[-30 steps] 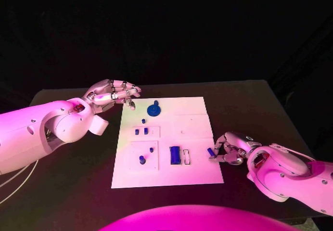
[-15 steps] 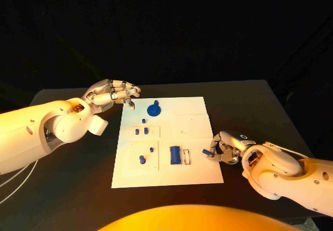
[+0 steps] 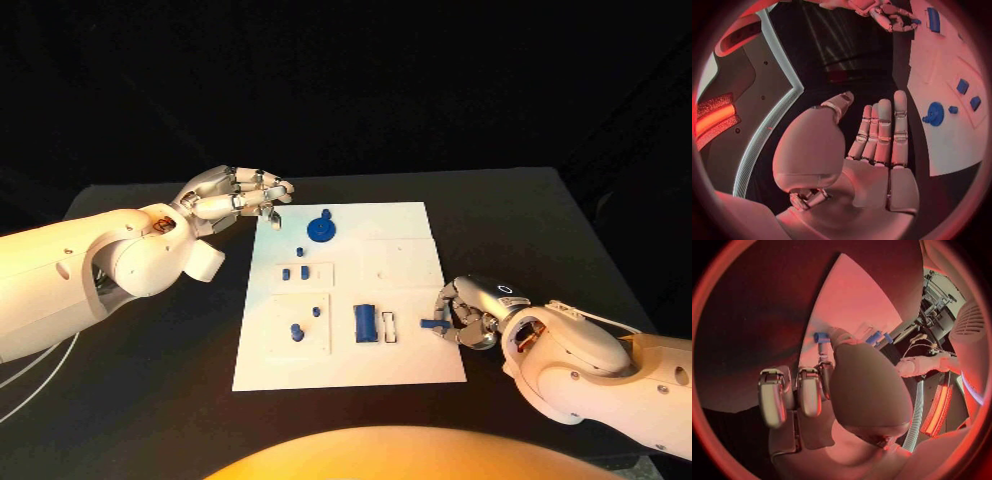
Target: Assemble the parts on the task board
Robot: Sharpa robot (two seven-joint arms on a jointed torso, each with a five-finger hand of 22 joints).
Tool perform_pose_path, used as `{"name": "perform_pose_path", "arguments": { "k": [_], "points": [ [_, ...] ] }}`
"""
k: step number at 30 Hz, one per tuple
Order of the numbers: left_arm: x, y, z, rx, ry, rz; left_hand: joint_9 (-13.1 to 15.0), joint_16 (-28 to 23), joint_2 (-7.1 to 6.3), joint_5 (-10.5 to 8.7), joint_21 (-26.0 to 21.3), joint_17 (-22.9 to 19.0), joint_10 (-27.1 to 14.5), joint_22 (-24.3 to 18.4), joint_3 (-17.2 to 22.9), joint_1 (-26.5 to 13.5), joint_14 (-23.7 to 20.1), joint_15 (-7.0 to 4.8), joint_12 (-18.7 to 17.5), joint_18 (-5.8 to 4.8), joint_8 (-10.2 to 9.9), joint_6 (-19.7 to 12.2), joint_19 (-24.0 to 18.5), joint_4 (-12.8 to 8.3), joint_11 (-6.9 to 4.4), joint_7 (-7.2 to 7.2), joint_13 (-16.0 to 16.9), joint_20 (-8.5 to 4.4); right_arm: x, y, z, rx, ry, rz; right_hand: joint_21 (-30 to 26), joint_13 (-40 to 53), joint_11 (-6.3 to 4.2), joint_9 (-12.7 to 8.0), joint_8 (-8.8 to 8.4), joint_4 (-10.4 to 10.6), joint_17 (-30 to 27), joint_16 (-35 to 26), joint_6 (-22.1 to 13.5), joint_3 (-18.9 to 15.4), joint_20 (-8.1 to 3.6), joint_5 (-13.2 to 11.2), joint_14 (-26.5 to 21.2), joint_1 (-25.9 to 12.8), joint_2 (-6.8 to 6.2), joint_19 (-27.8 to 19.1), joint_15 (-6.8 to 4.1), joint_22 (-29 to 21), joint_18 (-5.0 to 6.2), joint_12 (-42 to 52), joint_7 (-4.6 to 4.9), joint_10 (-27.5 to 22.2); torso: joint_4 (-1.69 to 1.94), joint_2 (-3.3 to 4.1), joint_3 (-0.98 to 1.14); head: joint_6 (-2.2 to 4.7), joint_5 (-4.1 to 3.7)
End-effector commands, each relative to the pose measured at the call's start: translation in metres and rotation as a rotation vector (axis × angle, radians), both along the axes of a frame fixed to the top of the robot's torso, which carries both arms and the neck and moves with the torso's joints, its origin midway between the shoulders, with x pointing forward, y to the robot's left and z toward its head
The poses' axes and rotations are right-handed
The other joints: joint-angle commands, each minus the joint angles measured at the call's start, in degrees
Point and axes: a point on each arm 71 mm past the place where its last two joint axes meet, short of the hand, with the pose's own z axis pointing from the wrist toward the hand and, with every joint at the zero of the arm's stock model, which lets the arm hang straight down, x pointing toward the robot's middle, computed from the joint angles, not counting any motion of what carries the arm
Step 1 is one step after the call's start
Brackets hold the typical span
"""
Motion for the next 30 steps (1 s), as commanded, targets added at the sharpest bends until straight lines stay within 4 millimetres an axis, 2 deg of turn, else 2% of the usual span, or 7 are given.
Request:
{"name": "perform_pose_path", "arguments": {
  "k": [1,7,16,27,28,29,30],
  "points": [
    [-0.001,-0.002,0.001,-0.019,0.007,-0.017,0.1,0.3,-0.01,-0.03,-0.2,-0.1,-0.2,-0.1,0.1,0.7,-0.4,-0.11,0.2,0.78,0.4,-0.1,0.5,0.0,0.01,0.06,0.0,-0.01,-0.003,0.005,0.003,0.023,0.027,-0.015,0.3,9.4,-0.25,0.5,0.27,-5.3,11.1,0.2,-0.3,5.9,-0.40,0.2,5.2,-1.2,0.09,6.1,-0.33,15.1,-0.81,0.4,-0.12,1.6,-0.03,0.00,0.02,0.02,0.07],
    [-0.001,-0.002,0.001,-0.020,0.009,-0.018,0.1,0.3,0.06,-0.02,-0.3,-0.1,-0.2,-0.1,0.2,0.9,-0.4,-0.12,0.2,0.78,0.4,-0.1,0.5,0.0,0.01,0.05,0.0,-0.02,-0.003,0.013,0.012,0.114,0.022,-0.037,0.3,9.5,-0.24,0.7,0.37,-5.5,11.2,0.2,-0.5,6.6,-0.40,0.3,5.3,-2.1,-0.05,6.1,-0.33,15.1,-0.81,0.6,-0.10,1.8,-0.03,0.02,0.02,-0.02,0.02],
    [-0.002,-0.004,0.001,-0.015,0.010,-0.023,0.1,0.3,0.36,0.08,-0.3,-0.1,-0.2,-0.1,0.4,1.5,-0.4,-0.15,0.2,0.78,0.4,0.0,0.6,-0.1,0.00,0.02,-0.1,-0.05,-0.001,0.020,0.007,0.202,0.118,-0.090,0.3,9.5,-0.13,1.2,0.43,-3.9,11.1,0.2,-1.0,7.6,-0.32,-1.4,5.2,-6.5,0.02,6.1,-0.23,15.1,-0.81,0.6,0.00,1.8,-0.04,0.07,0.02,-0.27,0.18],
    [-0.002,-0.005,0.000,-0.007,0.014,-0.034,0.0,0.2,0.85,0.43,-0.3,-0.3,-0.2,0.0,1.5,2.9,-0.6,-0.20,0.0,0.78,0.3,0.1,0.8,-0.5,0.02,0.03,-0.4,-0.16,0.002,0.035,-0.003,0.261,0.214,-0.117,0.3,9.6,0.15,1.7,0.44,-2.7,11.1,0.1,-1.2,7.6,-0.12,-5.9,5.2,-13.2,0.47,6.1,0.02,15.1,-0.81,0.6,0.31,1.9,-0.07,0.05,0.04,-0.21,0.17],
    [-0.002,-0.005,0.000,-0.007,0.015,-0.035,0.0,0.2,0.86,0.45,-0.3,-0.3,-0.2,0.0,1.6,3.0,-0.6,-0.20,0.0,0.78,0.3,0.1,0.8,-0.6,0.02,0.03,-0.4,-0.16,0.003,0.036,-0.004,0.267,0.221,-0.122,0.3,9.6,0.16,1.7,0.44,-2.7,11.1,0.2,-1.2,7.5,-0.10,-5.6,5.2,-13.5,0.50,6.1,0.02,15.1,-0.81,0.7,0.31,1.9,-0.05,0.05,0.04,-0.21,0.15],
    [-0.002,-0.005,0.000,-0.007,0.015,-0.036,0.0,0.2,0.89,0.46,-0.3,-0.3,-0.2,0.0,1.7,3.0,-0.6,-0.20,0.0,0.78,0.3,0.1,0.8,-0.6,0.02,0.03,-0.4,-0.17,0.003,0.037,-0.005,0.271,0.227,-0.125,0.3,9.6,0.17,1.9,0.51,-2.9,11.1,0.1,-1.2,6.9,-0.09,-2.3,5.2,-14.8,0.34,6.1,0.02,15.1,-0.81,0.7,0.32,1.9,-0.05,0.04,0.05,-0.22,0.15],
    [-0.002,-0.006,0.000,-0.006,0.016,-0.037,0.0,0.2,0.89,0.46,-0.3,-0.3,-0.2,0.0,1.7,3.0,-0.6,-0.20,0.0,0.78,0.3,0.1,0.8,-0.6,0.02,0.03,-0.4,-0.17,0.003,0.038,-0.006,0.276,0.232,-0.128,0.3,9.6,0.17,1.9,0.51,-2.9,11.1,0.2,-1.2,6.8,-0.09,-2.3,5.2,-14.8,0.34,6.1,0.03,15.1,-0.81,0.7,0.32,1.9,-0.04,0.05,0.06,-0.23,0.16]
  ]
}}
